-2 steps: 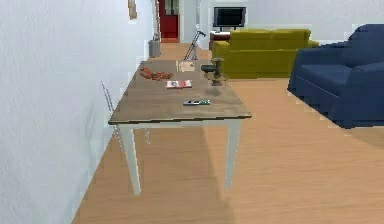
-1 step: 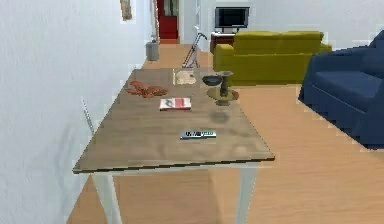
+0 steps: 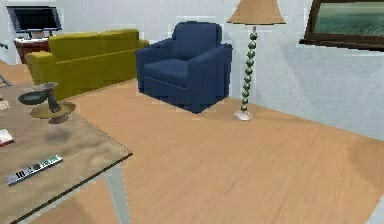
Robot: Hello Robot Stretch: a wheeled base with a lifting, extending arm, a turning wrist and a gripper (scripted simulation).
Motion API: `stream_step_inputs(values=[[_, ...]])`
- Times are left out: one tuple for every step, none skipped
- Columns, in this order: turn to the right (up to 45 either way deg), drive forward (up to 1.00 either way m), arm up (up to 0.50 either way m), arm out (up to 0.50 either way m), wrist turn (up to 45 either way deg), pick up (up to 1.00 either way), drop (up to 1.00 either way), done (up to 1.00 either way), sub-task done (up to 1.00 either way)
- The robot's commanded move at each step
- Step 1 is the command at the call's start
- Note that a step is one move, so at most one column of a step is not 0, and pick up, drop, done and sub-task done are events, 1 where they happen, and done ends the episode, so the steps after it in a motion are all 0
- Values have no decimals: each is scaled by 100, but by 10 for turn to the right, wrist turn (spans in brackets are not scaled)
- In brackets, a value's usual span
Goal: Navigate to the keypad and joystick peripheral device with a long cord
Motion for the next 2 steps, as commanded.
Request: stream_step_inputs(values=[[0, 55, 0, 0, 0, 0, 0, 0, 0], [-360, 0, 0, 0, 0, 0, 0, 0, 0]])
